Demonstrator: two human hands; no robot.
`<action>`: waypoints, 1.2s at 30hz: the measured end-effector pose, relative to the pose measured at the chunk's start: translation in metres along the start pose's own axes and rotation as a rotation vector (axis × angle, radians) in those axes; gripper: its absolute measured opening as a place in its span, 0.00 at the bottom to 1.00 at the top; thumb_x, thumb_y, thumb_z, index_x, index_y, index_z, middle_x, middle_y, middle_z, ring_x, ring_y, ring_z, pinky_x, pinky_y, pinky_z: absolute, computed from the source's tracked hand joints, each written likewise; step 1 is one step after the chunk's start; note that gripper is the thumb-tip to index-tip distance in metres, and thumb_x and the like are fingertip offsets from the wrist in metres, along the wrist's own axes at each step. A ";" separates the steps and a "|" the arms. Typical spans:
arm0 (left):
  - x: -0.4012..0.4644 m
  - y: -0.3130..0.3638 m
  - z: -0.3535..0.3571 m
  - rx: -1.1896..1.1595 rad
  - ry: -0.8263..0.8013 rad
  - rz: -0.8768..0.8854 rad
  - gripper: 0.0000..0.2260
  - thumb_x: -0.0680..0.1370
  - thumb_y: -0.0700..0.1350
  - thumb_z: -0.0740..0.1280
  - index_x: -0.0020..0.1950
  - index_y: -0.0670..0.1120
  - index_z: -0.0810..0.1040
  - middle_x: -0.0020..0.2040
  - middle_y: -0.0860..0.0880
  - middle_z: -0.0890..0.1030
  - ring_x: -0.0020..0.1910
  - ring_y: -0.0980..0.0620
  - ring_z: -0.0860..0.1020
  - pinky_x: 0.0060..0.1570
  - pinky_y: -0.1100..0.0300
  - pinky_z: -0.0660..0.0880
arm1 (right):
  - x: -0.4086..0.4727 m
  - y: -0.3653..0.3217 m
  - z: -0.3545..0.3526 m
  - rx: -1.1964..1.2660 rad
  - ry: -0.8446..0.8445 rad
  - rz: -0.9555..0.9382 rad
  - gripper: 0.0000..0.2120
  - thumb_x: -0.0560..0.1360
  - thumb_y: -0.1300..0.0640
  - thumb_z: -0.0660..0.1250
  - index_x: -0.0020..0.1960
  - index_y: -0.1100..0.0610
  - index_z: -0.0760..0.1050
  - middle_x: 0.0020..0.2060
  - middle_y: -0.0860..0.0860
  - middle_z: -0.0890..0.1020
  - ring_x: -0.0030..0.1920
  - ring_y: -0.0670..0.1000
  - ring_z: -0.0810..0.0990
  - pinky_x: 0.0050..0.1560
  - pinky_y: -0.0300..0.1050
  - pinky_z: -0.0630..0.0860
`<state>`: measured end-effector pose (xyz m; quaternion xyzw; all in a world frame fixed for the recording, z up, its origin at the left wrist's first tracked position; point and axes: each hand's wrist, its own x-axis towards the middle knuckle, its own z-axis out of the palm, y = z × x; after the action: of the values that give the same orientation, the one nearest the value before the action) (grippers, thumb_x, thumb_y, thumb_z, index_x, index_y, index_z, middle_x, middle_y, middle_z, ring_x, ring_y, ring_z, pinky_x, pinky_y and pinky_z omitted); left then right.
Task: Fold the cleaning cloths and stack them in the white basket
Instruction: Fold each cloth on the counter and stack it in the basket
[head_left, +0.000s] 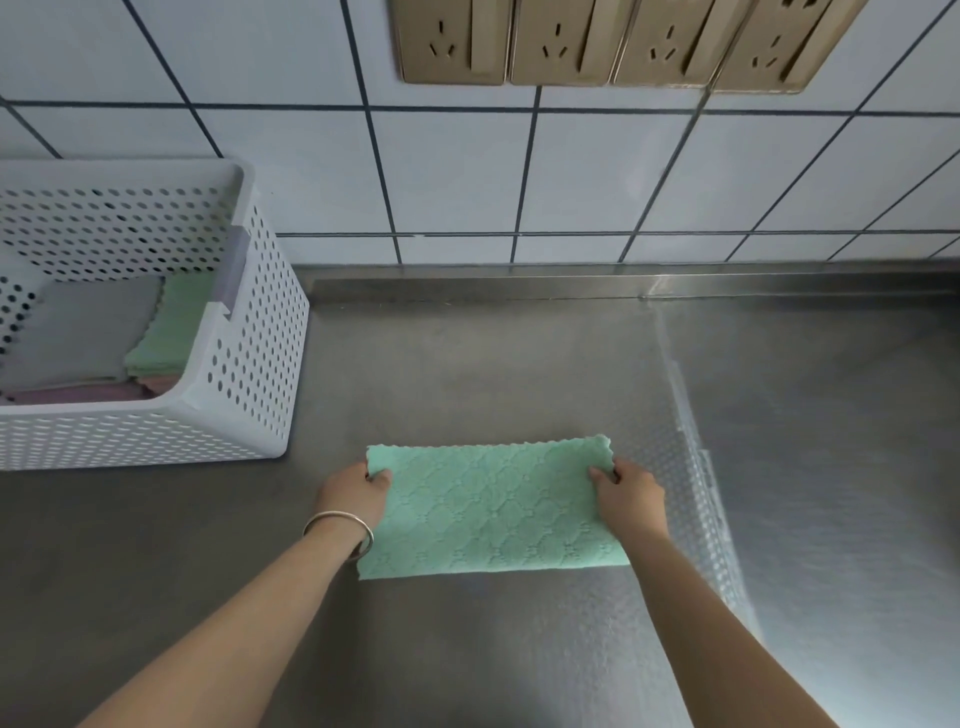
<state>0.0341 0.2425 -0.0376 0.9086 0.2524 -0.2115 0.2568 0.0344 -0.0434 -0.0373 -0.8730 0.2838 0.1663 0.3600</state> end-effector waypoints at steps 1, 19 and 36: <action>0.000 0.000 0.001 0.011 0.004 0.000 0.13 0.79 0.48 0.58 0.48 0.41 0.77 0.47 0.41 0.80 0.47 0.41 0.77 0.47 0.55 0.71 | 0.000 0.000 0.001 -0.001 0.008 0.005 0.09 0.78 0.56 0.61 0.42 0.60 0.73 0.32 0.52 0.75 0.33 0.50 0.73 0.31 0.42 0.69; -0.040 0.030 0.079 0.642 0.005 0.801 0.33 0.70 0.67 0.52 0.70 0.53 0.67 0.73 0.50 0.63 0.76 0.47 0.44 0.67 0.38 0.49 | -0.062 0.038 0.011 -0.118 0.161 0.063 0.23 0.72 0.49 0.68 0.62 0.56 0.67 0.58 0.52 0.72 0.59 0.52 0.72 0.58 0.46 0.70; -0.053 0.083 0.037 0.244 -0.289 0.544 0.38 0.74 0.69 0.52 0.77 0.52 0.44 0.77 0.51 0.40 0.76 0.51 0.39 0.74 0.47 0.42 | -0.086 0.000 0.004 -0.223 0.225 -0.162 0.05 0.74 0.59 0.62 0.49 0.56 0.69 0.41 0.51 0.78 0.41 0.54 0.77 0.39 0.44 0.71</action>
<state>0.0303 0.1414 -0.0091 0.9274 -0.0655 -0.2905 0.2262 -0.0330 -0.0088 0.0025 -0.9406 0.2309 0.0686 0.2394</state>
